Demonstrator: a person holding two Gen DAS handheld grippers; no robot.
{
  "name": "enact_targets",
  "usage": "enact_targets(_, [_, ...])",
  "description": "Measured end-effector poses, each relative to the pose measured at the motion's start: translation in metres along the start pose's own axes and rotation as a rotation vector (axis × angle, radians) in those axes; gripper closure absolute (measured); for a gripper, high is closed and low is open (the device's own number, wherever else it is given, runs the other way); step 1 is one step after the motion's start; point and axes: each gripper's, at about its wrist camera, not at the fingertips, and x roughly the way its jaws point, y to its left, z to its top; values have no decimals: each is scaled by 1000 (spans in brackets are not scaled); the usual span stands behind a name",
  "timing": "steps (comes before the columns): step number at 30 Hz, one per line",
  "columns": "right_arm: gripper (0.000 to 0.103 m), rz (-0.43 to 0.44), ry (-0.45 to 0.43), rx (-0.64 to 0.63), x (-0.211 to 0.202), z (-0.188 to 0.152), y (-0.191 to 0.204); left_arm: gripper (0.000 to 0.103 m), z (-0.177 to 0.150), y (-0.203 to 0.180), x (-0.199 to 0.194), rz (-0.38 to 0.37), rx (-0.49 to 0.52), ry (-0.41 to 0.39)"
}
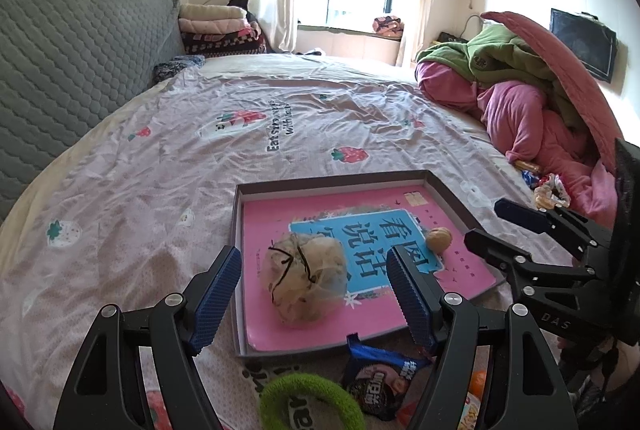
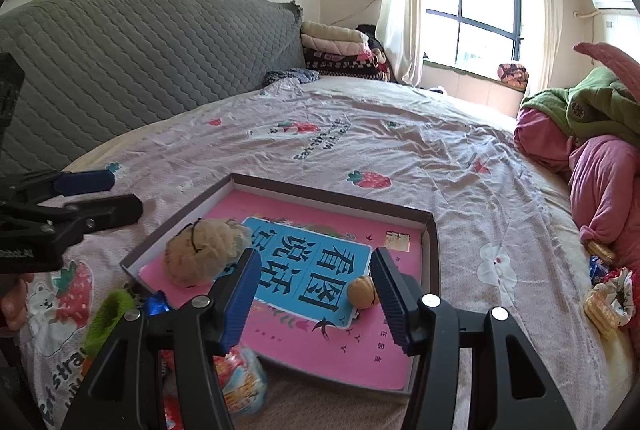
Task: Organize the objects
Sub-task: 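Open both tools to release the sponge and walnut in the box, then withdraw, then move both tools back toward the green ring and the Kinder egg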
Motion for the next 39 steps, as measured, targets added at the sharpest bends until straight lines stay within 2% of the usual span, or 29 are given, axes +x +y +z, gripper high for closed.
enact_targets(6, [40, 8, -43, -15, -21, -3, 13, 27, -10, -1, -12, 5, -4, -2])
enact_targets(20, [40, 32, -73, -43, -55, -28, 35, 27, -42, 12, -27, 30, -46, 35])
enact_targets(25, [40, 12, -73, -59, -60, -34, 40, 27, -49, 10, -31, 21, -51, 44])
enact_targets(39, [40, 6, -83, -39, -72, -48, 41, 27, -70, 7, -37, 38, -27, 78])
